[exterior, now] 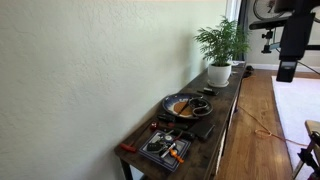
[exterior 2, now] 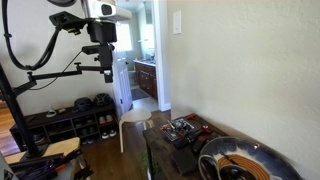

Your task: Move the red object to the inside of the right bowl

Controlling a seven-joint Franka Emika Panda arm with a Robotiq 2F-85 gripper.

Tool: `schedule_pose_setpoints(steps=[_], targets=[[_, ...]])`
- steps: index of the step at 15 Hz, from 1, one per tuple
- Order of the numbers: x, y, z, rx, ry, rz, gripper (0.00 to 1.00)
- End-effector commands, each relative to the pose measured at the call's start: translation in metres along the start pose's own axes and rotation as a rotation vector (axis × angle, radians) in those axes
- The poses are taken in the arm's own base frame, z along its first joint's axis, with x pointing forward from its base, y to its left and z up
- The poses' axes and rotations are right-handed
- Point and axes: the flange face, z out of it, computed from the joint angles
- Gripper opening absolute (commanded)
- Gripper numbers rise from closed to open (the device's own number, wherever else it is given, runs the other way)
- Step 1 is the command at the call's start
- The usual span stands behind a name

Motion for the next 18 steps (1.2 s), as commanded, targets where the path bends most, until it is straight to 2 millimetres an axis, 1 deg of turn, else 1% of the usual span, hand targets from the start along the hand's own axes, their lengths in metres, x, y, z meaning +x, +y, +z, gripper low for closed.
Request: schedule_pose_setpoints(steps=[1,5,6,7,10,13,14,15,16,18], targets=[[0.031,0.004,0.013,-0.013,-0.006,-0.007,1.00],[0.072,0.008,0.031,-0.033,0.007,-0.003,1.00],[0.087,0.009,0.038,-0.046,0.016,0.010,1.00],[0.098,0.009,0.042,-0.053,0.024,0.010,1.00],[0.136,0.005,0.056,-0.063,0.040,0.022,1.00],[0.171,-0.001,0.066,-0.062,0.051,0.039,1.00],[0.147,0.001,0.062,-0.055,0.039,0.013,1.00],[0.155,0.000,0.065,-0.053,0.034,0.014,1.00],[0.156,0.000,0.069,-0.053,0.027,0.014,1.00],[0.155,-0.001,0.068,-0.053,0.029,0.013,1.00]])
